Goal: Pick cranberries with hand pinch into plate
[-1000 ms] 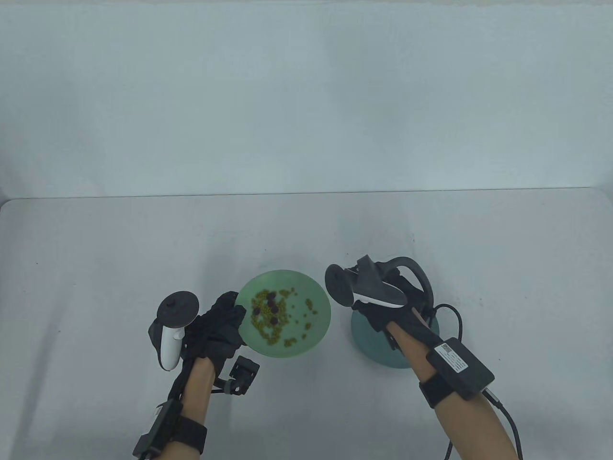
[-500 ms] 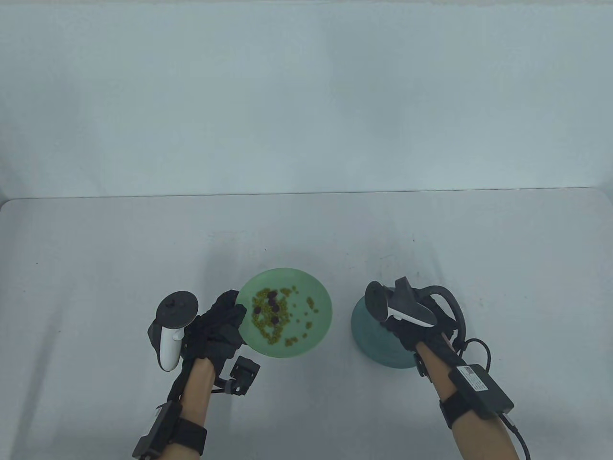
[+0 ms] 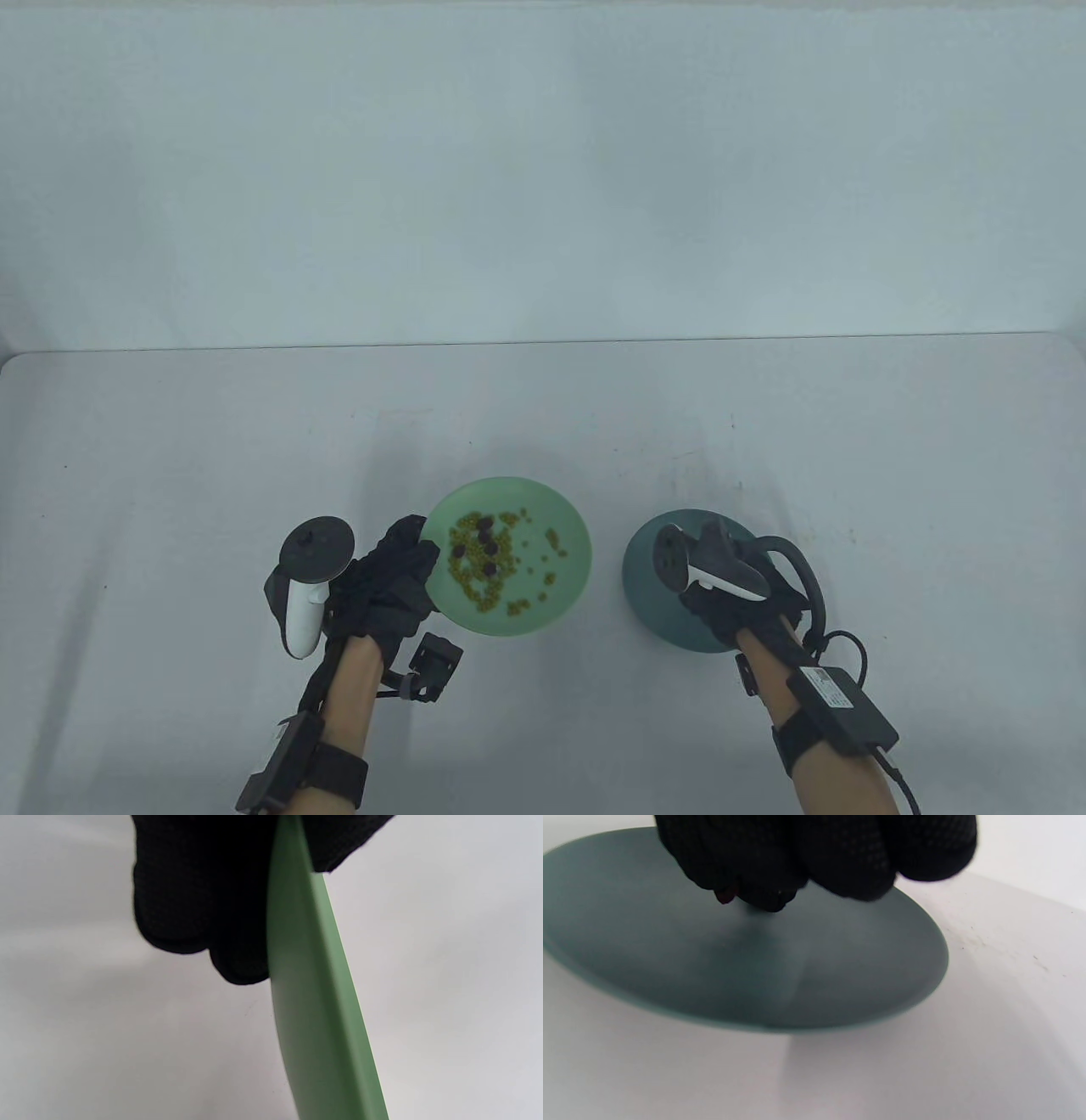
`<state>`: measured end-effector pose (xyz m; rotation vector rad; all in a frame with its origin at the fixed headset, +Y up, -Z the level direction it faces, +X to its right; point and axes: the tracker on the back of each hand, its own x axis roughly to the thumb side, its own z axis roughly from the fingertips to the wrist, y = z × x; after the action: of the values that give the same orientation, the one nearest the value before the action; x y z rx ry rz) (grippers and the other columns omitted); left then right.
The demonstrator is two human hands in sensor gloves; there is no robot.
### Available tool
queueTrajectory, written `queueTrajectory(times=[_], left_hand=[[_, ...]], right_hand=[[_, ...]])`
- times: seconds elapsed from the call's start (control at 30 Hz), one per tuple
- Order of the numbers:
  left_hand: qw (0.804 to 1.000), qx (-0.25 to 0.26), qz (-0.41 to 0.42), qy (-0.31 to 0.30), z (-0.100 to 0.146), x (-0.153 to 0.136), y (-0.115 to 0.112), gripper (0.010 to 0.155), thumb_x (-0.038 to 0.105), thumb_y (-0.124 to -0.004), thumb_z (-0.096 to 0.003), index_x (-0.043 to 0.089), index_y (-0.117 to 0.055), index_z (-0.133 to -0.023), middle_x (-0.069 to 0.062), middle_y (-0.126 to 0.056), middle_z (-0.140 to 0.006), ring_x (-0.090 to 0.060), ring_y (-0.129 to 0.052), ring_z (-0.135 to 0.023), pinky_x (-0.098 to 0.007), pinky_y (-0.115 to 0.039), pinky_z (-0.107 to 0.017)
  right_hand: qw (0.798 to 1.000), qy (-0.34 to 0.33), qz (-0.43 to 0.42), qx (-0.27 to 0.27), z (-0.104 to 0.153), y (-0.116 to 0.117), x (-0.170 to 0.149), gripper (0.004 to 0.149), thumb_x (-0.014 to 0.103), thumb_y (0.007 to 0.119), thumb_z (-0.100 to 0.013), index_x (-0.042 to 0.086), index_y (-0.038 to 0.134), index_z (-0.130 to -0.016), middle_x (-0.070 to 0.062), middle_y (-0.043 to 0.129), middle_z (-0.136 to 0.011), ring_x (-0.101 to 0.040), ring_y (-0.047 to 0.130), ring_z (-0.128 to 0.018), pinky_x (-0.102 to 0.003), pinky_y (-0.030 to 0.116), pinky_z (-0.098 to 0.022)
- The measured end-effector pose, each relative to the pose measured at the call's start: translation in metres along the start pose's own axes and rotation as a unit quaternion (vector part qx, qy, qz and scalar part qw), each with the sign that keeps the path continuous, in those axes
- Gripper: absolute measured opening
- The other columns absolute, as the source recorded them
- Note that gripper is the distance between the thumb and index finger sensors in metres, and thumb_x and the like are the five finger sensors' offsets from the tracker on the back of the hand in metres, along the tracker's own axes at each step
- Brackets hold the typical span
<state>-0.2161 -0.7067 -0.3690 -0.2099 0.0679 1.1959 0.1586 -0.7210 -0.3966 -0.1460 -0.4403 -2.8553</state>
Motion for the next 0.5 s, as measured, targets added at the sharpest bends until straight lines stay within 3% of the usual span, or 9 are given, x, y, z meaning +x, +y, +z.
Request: queueTrajectory(times=[0.27,0.5], left_hand=[[1.000,-0.001,0.000,0.001,0.000,0.000,-0.001,0.057,0.022,-0.068,-0.0589,-0.001,-0.051,-0.108,-0.019,-0.082,-0.088,-0.023,-0.108,-0.056,-0.037,-0.093,-0.046],[1.000,-0.001,-0.002,0.000,0.000,0.001,-0.001,0.057,0.022,-0.068,-0.0588,-0.001,-0.051,-0.108,-0.019,-0.082,-0.088,-0.023,-0.108,-0.056,-0.037,-0.093,-0.046]], right_hand=[[1.000,0.002,-0.009,0.001,0.000,-0.005,-0.002,0.048,0.050,0.075,-0.052,0.021,0.086,-0.087,0.014,0.090,-0.042,-0.005,0.094,-0.033,-0.031,0.087,-0.034],[1.000,-0.001,-0.001,-0.025,0.008,-0.035,-0.006,0.047,0.050,0.075,-0.052,0.021,0.085,-0.087,0.015,0.090,-0.041,-0.005,0.094,-0.032,-0.031,0.087,-0.034]])
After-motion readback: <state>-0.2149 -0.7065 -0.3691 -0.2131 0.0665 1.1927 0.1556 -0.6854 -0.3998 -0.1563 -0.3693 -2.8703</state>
